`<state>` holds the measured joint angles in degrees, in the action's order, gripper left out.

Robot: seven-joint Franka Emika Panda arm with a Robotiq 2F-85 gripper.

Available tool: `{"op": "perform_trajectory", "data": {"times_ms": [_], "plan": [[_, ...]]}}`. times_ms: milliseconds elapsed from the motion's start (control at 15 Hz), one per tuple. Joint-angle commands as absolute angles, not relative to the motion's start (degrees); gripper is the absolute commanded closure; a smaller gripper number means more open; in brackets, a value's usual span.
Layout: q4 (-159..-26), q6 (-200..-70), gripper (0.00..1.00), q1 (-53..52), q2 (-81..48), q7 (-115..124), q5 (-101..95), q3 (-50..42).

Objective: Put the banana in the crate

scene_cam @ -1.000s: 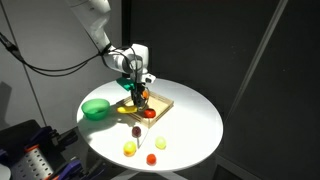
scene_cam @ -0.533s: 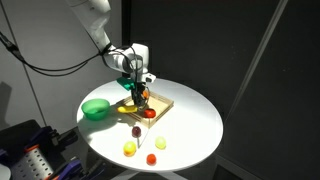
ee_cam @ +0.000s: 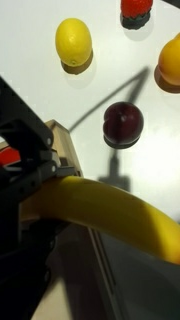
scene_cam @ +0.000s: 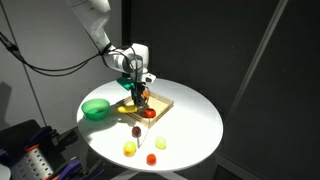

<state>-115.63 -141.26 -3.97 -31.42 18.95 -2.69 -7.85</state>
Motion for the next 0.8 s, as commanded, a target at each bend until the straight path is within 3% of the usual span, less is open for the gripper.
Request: {"op": "perform_trajectory", "data": {"times_ms": [0, 733], "plan": [[-114.7, -141.3, 0.84, -3.5, -31.4, 18.9, -2.5, -7.4], [-109.6, -137.8, 0.84, -3.3, -33.7, 19.0, -1.9, -7.2]]}}
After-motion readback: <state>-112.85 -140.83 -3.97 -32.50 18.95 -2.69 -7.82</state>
